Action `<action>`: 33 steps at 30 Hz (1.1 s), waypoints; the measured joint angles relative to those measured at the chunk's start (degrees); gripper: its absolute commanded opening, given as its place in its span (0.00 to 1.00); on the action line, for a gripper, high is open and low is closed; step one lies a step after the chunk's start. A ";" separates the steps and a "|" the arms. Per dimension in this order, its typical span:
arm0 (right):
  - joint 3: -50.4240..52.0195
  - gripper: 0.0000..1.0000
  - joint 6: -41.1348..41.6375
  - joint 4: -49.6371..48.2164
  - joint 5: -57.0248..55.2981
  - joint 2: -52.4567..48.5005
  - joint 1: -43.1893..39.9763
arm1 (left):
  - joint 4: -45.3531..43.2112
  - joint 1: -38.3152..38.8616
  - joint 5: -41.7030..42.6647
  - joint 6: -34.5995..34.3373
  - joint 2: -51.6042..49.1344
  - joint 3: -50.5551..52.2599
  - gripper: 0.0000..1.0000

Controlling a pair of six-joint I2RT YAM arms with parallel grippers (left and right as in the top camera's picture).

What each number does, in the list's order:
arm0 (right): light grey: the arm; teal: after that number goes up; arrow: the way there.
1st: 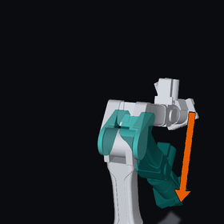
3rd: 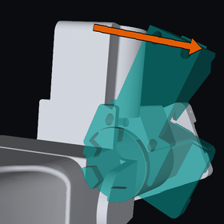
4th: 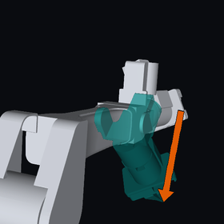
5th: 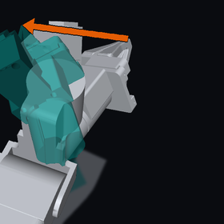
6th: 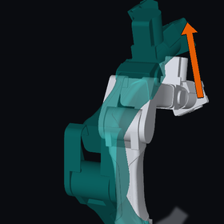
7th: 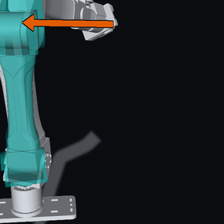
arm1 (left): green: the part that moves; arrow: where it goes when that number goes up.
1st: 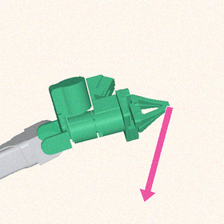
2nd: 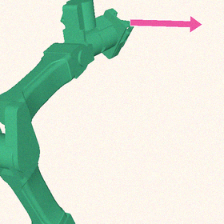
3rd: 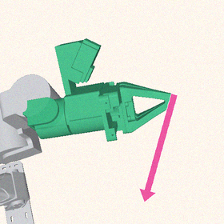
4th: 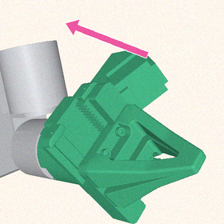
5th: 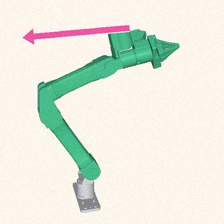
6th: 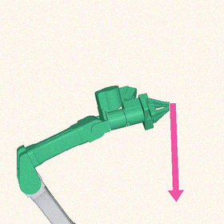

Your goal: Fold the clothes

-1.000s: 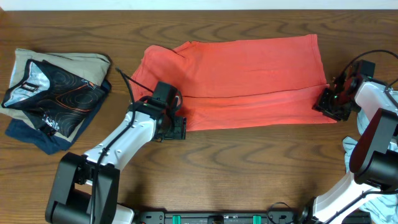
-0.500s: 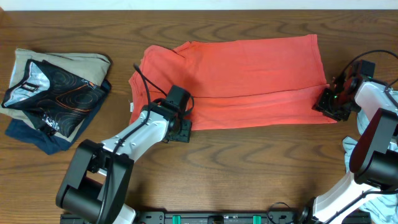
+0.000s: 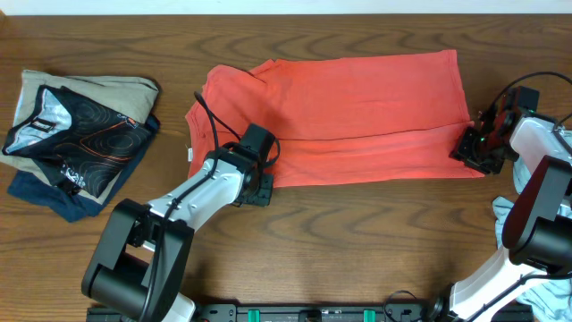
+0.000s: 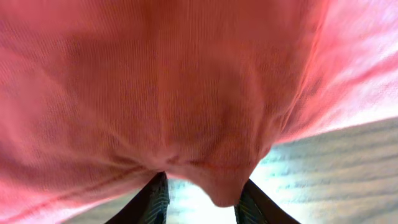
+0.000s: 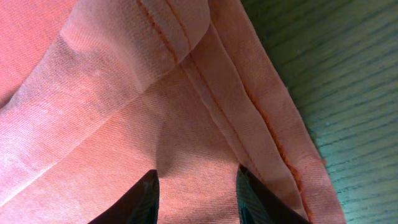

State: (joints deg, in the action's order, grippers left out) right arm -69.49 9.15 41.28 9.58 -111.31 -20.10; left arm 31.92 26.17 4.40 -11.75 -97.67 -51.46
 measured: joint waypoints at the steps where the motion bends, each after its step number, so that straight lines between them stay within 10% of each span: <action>1: 0.00 0.40 0.00 0.00 0.00 0.00 0.00 | 0.66 0.00 0.09 0.00 -0.02 0.00 0.33; 33: -0.02 0.40 0.02 0.04 0.02 0.00 0.00 | -4.42 4.04 -0.33 4.02 3.87 -0.11 0.40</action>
State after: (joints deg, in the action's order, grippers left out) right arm -69.52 9.17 41.32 9.61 -111.31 -20.10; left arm 27.51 30.22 4.08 -7.73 -93.80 -51.57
